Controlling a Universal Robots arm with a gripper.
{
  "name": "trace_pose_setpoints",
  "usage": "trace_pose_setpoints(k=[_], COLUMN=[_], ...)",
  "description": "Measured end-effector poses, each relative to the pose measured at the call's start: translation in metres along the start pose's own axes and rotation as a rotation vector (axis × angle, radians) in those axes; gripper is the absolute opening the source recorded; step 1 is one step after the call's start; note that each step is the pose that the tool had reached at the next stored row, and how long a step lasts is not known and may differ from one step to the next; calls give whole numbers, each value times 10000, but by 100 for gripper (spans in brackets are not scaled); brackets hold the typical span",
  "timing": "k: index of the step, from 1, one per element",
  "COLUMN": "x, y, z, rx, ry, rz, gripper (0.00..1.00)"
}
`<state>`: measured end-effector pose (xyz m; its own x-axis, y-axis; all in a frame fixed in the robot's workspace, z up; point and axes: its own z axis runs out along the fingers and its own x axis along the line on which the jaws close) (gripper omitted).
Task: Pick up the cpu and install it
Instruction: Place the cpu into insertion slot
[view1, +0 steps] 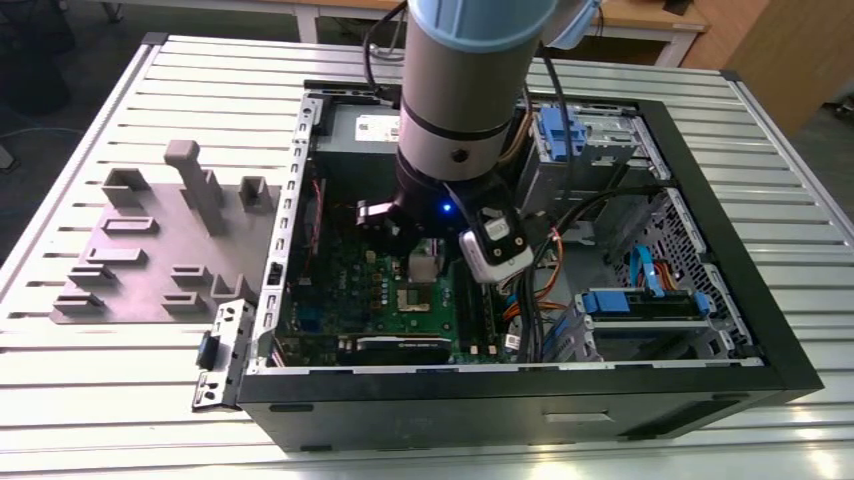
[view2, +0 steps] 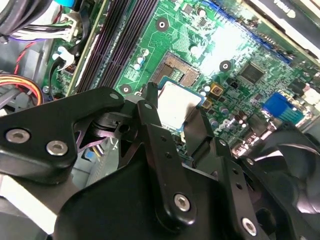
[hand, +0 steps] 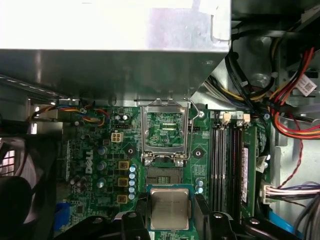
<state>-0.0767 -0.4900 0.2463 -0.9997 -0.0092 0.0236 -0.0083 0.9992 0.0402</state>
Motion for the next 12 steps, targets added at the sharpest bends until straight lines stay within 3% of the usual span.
trace_pose_setpoints(k=[12], x=[-2], y=[-10], z=[196], rx=[-3], ry=[-5], rz=[117], gripper=[45])
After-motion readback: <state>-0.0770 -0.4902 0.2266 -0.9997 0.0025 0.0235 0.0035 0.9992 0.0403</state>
